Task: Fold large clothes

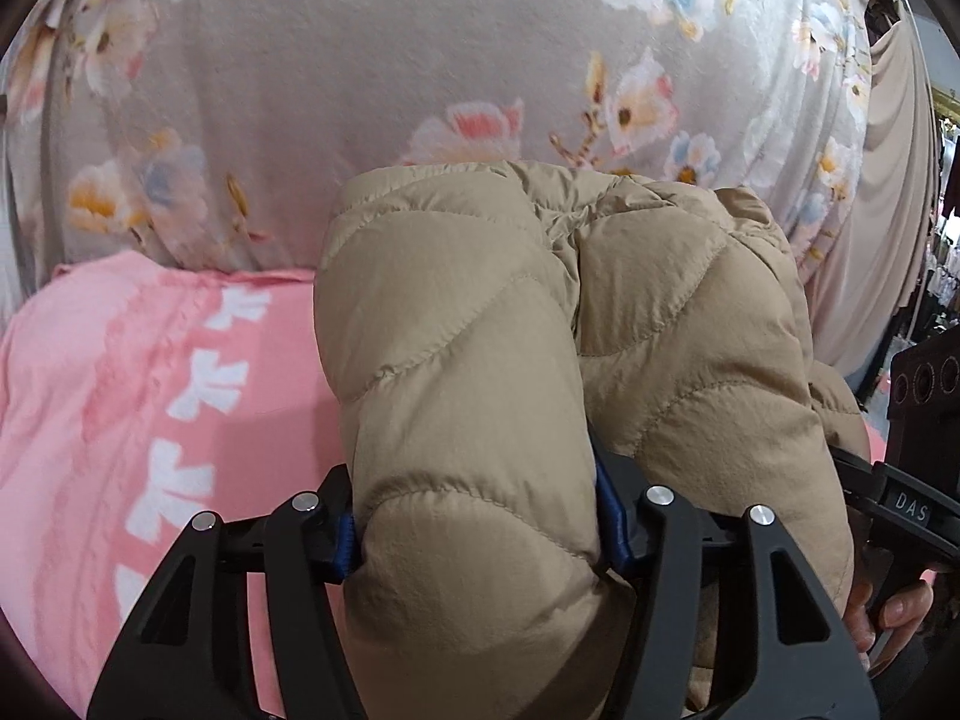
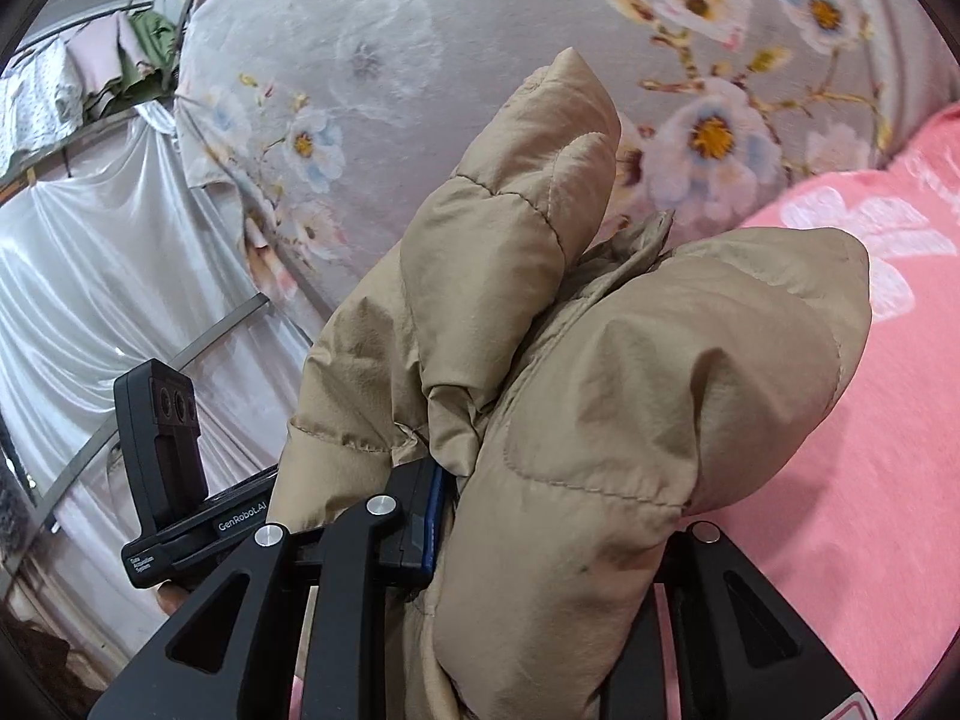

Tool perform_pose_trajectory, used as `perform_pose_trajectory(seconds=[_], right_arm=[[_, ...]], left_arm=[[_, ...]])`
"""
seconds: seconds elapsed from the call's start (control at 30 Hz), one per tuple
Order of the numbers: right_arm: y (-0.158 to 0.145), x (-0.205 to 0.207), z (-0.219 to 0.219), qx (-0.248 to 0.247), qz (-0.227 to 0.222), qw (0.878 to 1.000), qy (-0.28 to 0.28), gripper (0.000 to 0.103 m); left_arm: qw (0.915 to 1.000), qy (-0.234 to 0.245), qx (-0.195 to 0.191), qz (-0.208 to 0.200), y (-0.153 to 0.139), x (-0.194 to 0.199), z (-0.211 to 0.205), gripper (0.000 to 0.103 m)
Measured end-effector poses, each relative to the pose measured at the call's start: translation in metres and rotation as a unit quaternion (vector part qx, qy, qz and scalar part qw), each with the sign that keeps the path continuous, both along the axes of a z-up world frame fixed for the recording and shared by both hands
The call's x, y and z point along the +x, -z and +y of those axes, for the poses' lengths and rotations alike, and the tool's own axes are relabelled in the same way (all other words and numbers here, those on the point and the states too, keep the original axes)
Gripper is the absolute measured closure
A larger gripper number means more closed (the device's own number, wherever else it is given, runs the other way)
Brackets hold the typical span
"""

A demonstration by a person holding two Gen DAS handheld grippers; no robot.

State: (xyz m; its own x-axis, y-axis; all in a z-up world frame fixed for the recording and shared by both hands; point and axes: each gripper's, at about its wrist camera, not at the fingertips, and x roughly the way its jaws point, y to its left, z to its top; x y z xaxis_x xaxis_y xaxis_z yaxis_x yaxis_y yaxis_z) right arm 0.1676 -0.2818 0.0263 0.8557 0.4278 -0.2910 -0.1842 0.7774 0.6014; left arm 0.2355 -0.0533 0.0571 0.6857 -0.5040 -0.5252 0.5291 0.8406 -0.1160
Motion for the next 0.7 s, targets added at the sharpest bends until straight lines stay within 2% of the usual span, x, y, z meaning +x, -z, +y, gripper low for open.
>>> perform_pose_trajectory(seconds=[0.17,0.33,0.7], right_arm=[[0.005,0.041,0.019,-0.014,-0.017,1.000,-0.011,0.078],[0.021,0.073,0.034,-0.025,-0.010,1.000,-0.014,0.078],[0.078,0.113,0.054,-0.053,0.044,0.997,-0.025,0.078]], left_arm=[[0.9995,-0.016,0.000,-0.027,0.000,0.031,0.022,0.047],[0.9988,-0.022,0.010,-0.043,0.017,0.061,0.038,0.047],[0.9995,-0.027,0.003,-0.015,0.085,0.103,0.062,0.047]])
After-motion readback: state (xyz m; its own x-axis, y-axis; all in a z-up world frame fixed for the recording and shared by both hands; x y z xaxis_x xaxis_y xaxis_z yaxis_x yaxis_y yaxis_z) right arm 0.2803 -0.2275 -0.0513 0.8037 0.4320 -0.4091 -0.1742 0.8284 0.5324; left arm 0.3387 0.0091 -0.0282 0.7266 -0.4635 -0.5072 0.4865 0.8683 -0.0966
